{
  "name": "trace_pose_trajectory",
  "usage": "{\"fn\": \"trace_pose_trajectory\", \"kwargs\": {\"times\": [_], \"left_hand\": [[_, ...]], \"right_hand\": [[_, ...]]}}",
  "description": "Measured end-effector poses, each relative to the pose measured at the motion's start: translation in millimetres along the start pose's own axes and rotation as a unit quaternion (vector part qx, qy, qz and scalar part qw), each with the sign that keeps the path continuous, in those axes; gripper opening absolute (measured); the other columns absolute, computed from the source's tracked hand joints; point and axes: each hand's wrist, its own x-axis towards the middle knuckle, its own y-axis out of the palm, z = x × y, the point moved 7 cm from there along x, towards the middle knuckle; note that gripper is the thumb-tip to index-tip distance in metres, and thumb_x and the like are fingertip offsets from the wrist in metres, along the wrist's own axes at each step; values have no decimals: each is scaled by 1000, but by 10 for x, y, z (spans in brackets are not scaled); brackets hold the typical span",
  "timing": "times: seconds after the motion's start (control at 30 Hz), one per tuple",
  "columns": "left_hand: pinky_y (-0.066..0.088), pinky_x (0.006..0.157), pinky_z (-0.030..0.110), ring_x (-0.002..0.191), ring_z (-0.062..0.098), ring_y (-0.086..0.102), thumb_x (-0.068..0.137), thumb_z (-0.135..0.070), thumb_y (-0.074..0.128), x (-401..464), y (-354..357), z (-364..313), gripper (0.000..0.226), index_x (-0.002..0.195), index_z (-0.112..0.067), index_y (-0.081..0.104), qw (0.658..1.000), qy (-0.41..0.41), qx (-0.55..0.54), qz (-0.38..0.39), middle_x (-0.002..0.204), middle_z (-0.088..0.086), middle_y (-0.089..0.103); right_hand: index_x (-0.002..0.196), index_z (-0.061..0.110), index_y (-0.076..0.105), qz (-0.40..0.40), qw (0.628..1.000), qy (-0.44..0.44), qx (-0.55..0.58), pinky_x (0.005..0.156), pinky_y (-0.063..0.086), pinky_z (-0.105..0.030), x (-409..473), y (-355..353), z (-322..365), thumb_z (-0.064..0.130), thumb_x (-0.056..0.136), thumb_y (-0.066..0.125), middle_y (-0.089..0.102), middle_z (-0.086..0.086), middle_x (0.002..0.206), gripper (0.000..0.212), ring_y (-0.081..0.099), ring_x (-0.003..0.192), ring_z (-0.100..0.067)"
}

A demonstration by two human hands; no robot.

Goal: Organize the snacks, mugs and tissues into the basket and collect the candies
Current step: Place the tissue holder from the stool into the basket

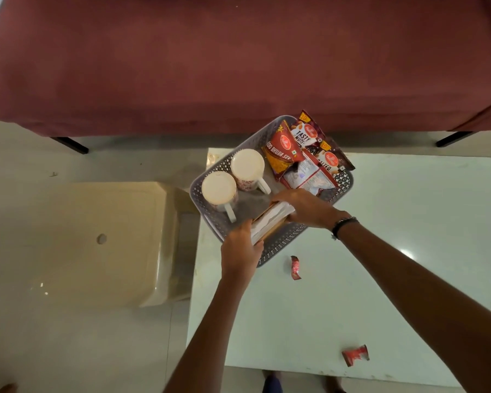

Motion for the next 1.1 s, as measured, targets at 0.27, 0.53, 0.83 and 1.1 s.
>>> {"fn": "trace_pose_trajectory", "kwargs": {"times": [0.27,0.53,0.83,1.1], "left_hand": [[50,94,36,114,28,60,81,-26,69,59,151,15,50,125,-10,51,1000,-13,0,10,126,12,62],[48,97,37,120,28,57,84,-21,66,102,164,-3,52,130,-9,48,1000,-22,-15,-6,131,12,58],[50,93,32,120,24,55,86,-28,63,-148,-80,-67,49,130,-10,50,988,53,-12,-147,131,9,58],[44,103,29,121,20,50,90,-6,50,-263,-579,164,37,126,-3,48,908,-77,-221,-348,130,15,55]], "right_hand": [[125,10,57,-23,1000,-2,-6,98,43,-33,60,138,-163,-1,79,68,62,-14,125,48,58,115,-28],[127,11,56,-53,999,0,-12,100,43,-34,81,119,-205,-3,80,66,60,-13,128,50,56,117,-28],[135,13,46,-118,990,-38,-62,94,49,-34,-170,-115,-58,-9,84,57,50,-10,139,56,54,121,-28],[108,0,63,-442,897,33,-5,76,50,-29,-657,-1184,-419,12,93,47,68,-18,107,25,66,92,-30]]}}
